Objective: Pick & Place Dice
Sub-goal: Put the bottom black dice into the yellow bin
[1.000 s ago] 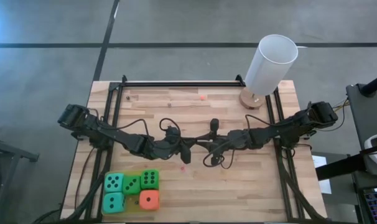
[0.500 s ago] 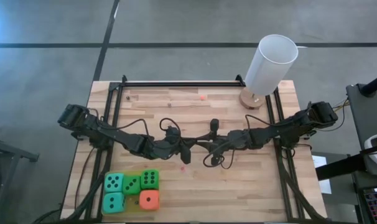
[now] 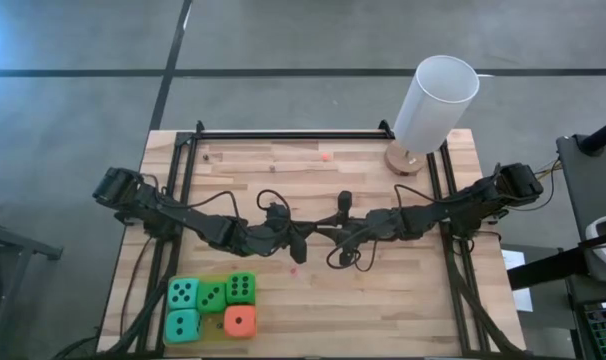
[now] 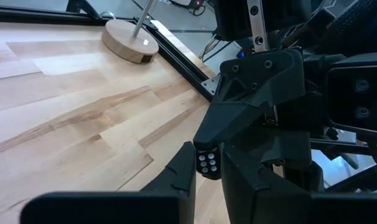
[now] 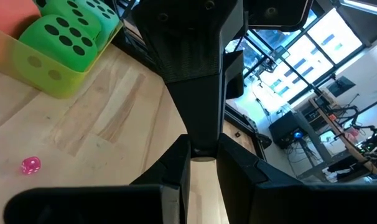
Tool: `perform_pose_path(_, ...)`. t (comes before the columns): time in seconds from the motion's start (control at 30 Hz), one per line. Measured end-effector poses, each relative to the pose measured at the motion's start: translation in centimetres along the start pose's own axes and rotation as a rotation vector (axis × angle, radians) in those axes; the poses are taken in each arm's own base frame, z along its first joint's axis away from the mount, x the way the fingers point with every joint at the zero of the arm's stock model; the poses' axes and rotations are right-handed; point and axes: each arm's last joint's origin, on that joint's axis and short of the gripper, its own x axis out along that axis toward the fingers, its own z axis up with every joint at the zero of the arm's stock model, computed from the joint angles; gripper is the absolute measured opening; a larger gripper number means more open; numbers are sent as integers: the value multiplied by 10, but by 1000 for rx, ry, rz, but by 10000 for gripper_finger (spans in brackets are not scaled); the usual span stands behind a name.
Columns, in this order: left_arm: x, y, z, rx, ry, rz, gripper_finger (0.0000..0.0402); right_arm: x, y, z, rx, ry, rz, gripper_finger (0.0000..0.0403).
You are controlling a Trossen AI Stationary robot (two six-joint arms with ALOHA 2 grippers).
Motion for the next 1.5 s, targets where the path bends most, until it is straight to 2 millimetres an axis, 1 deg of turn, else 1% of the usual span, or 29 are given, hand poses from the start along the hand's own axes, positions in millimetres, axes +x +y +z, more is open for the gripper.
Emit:
perform_pose_path(0.2, 0, 0, 0, 0, 2, -2, 52, 0, 0, 0, 0, 0, 0, 58)
perform_pose_path(0.57, 0, 1, -1, 10, 9, 4, 52, 0, 0, 2, 11, -17, 3, 127)
perform_pose_path(0.77, 0, 1, -1, 10, 9, 5, 53, -1, 1, 2, 7, -12, 3, 150)
perform_pose_path(0.93, 0, 2, -2, 17, 20, 16, 53, -5, 3, 7, 1, -26, 11, 162)
perform_pose_path(1.13, -5, 2, 0, 25, 72, -8, 53, -16, 1, 13, -4, -24, 29, 170)
perform_pose_path(1.33, -11, 3, 2, 47, 153, -33, 53, -32, -7, 22, 75, -35, 42, 173)
perform_pose_path(1.5, -13, 3, 1, 57, 205, -53, 53, -42, -12, 24, 109, -19, 56, 167)
